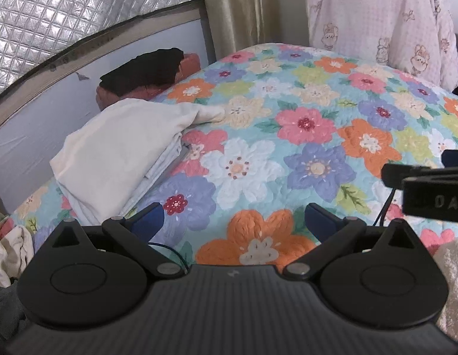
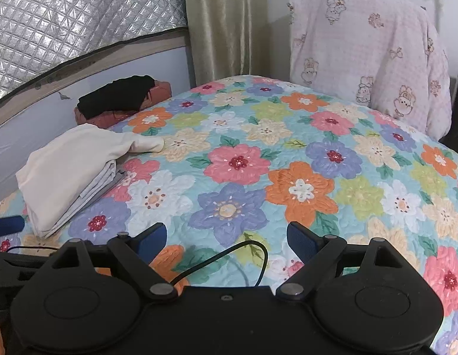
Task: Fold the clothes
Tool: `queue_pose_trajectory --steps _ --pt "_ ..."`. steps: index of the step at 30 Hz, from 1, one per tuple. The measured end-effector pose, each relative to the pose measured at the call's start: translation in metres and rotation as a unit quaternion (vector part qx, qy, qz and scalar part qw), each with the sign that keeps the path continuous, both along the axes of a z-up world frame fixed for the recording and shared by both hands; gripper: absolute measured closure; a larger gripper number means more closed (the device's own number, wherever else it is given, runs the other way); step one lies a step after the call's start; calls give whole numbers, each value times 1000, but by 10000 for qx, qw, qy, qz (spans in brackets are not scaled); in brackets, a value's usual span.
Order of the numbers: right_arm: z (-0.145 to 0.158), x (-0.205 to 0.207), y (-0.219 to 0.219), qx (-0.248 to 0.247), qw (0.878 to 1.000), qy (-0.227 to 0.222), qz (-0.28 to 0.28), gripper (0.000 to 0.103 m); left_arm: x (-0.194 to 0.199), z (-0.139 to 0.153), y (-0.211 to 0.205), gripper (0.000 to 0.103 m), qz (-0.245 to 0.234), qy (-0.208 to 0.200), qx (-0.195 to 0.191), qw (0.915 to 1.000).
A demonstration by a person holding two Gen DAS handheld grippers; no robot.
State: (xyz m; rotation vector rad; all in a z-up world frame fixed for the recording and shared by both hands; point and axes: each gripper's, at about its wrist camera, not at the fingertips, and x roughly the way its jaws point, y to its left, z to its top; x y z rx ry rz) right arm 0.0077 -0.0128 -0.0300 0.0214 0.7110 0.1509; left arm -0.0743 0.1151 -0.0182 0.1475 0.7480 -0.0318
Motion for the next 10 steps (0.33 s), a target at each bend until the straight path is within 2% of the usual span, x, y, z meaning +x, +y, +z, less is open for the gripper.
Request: queue_pose_trajectory --steps 10 --pt "-4 -1 -7 67 10000 2 -10 12 6 -4 -2 0 151 117 64 9998"
